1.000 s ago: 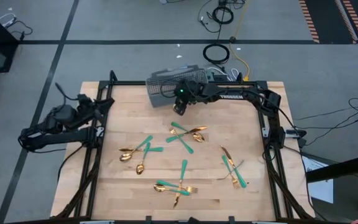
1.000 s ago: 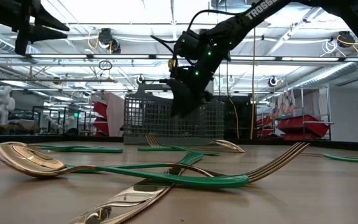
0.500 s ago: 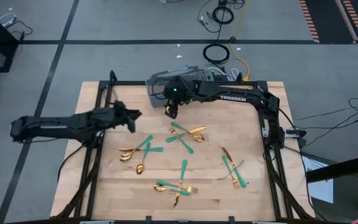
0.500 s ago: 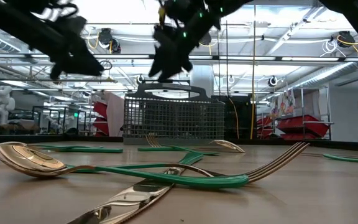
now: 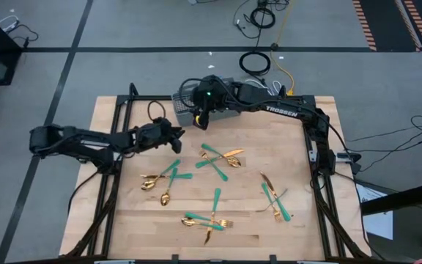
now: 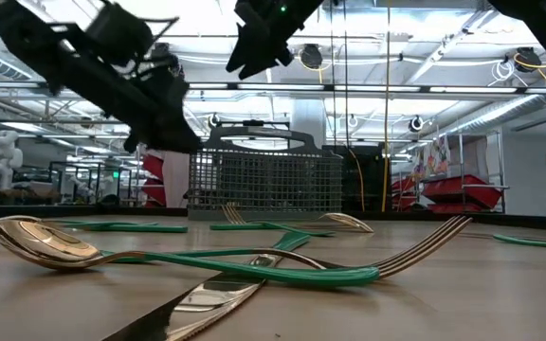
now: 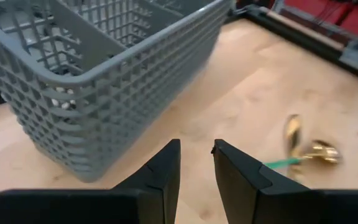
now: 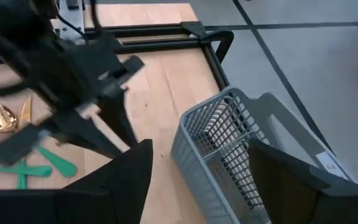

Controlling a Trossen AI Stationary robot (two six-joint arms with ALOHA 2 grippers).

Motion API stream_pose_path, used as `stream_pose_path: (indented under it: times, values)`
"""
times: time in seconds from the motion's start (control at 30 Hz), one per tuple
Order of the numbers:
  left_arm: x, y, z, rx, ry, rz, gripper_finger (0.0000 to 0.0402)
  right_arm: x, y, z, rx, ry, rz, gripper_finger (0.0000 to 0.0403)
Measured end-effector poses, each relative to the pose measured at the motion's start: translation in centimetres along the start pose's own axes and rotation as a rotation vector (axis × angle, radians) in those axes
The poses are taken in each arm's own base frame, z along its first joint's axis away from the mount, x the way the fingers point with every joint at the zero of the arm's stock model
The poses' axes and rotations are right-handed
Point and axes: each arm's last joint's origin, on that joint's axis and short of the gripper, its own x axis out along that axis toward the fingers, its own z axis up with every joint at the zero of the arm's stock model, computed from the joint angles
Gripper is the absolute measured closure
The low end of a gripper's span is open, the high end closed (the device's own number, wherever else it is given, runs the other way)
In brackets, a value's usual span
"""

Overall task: Sort silverware
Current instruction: Adjust the gray silverware organizer

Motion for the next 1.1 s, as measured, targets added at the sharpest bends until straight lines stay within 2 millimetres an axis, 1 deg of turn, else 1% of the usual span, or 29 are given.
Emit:
stream_pose_path:
  times: [0.23, 0.4, 0.7, 0.8, 0.97, 1.03, 1.1]
  values:
    - [2.6, 2.0, -0.5, -0.021, 0.005, 0.055, 0.03, 0.0, 0.0, -0.5, -0.005, 0.048, 0.005, 0.0152]
    - [3.6, 3.2, -0.7, -0.014, 0.001, 0.089, 0.03, -0.1, 0.1, -0.8, -0.01, 0.089, 0.009, 0.0152]
    - [4.5, 5.2, 0.1, -0.021, -0.065, 0.139, 0.03, -0.1, 0.1, -1.0, -0.012, 0.102, 0.011, 0.0152]
    - [4.7, 5.6, 0.5, -0.03, -0.08, 0.142, 0.03, -0.1, 0.1, -1.0, -0.01, 0.105, 0.011, 0.0151]
    - [4.9, 5.9, 1.5, 0.007, -0.099, 0.145, 0.03, -0.1, 0.1, -1.2, -0.01, 0.121, 0.017, 0.0151]
    - [5.0, 5.8, 1.9, -0.029, -0.112, 0.101, 0.03, -0.1, 0.1, -1.4, -0.004, 0.145, 0.02, 0.0151]
    - [5.0, 5.5, 1.9, -0.056, -0.099, 0.034, 0.03, -0.2, 0.3, -1.9, 0.011, 0.2, 0.027, 0.0151]
